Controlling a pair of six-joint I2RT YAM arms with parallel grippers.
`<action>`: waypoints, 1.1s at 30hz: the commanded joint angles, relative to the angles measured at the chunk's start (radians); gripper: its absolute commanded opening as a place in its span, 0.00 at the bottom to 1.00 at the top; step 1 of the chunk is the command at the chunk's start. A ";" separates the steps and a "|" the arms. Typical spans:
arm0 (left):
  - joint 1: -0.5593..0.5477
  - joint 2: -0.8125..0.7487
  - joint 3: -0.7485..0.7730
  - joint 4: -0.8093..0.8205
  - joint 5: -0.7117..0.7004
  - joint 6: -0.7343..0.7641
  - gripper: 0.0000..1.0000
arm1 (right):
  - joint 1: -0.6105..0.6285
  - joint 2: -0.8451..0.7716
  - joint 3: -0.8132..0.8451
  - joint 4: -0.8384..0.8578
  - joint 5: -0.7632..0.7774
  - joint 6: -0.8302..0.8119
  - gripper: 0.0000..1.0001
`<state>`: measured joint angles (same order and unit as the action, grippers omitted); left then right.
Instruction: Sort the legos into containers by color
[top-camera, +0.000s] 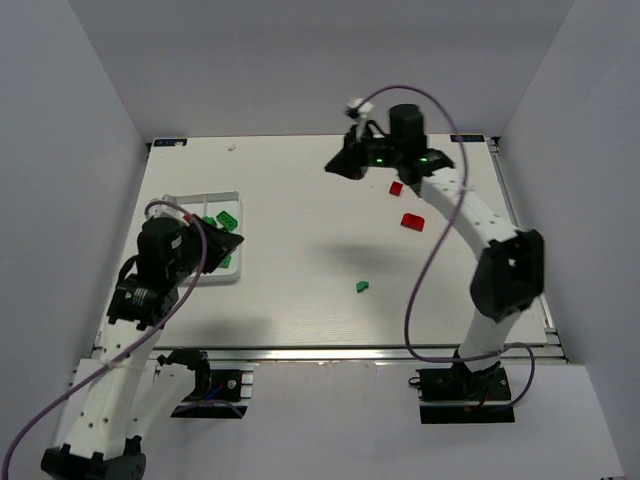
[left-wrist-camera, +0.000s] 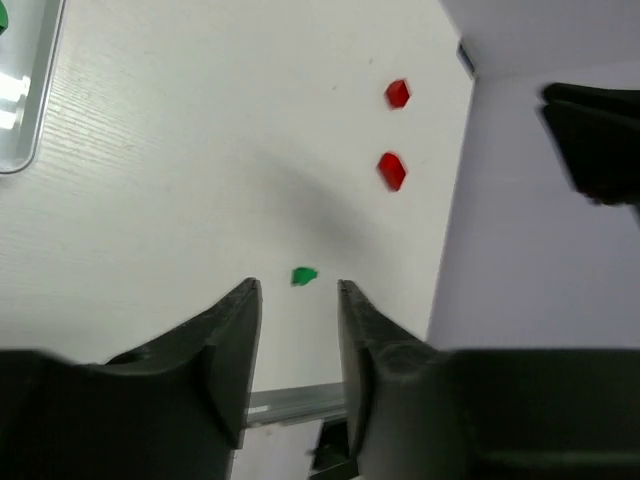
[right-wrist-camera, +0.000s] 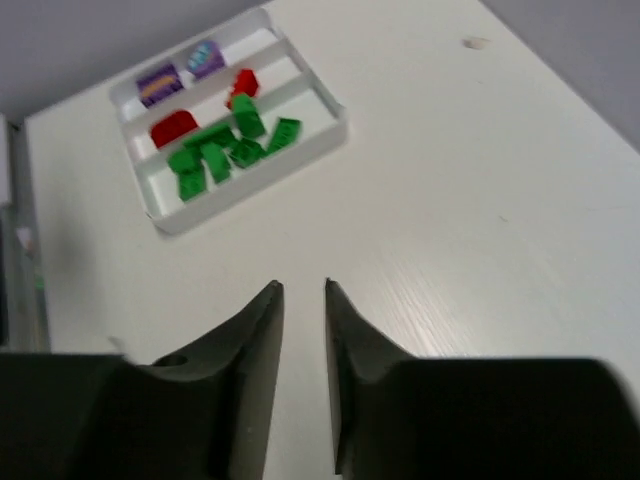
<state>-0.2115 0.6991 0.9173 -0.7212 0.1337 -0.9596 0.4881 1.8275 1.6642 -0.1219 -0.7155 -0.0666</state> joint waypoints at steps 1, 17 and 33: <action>-0.011 0.068 -0.001 0.054 0.090 0.044 0.48 | -0.063 -0.147 -0.140 -0.159 -0.070 -0.116 0.34; -0.664 0.781 0.247 0.137 -0.219 0.395 0.76 | -0.474 -0.674 -0.517 -0.544 -0.257 -0.349 0.31; -0.841 1.266 0.629 0.112 -0.246 0.769 0.76 | -0.712 -0.725 -0.529 -0.636 -0.326 -0.366 0.30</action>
<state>-1.0382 1.9450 1.4769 -0.5873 -0.0830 -0.2710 -0.2077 1.1156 1.1358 -0.7353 -1.0050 -0.4164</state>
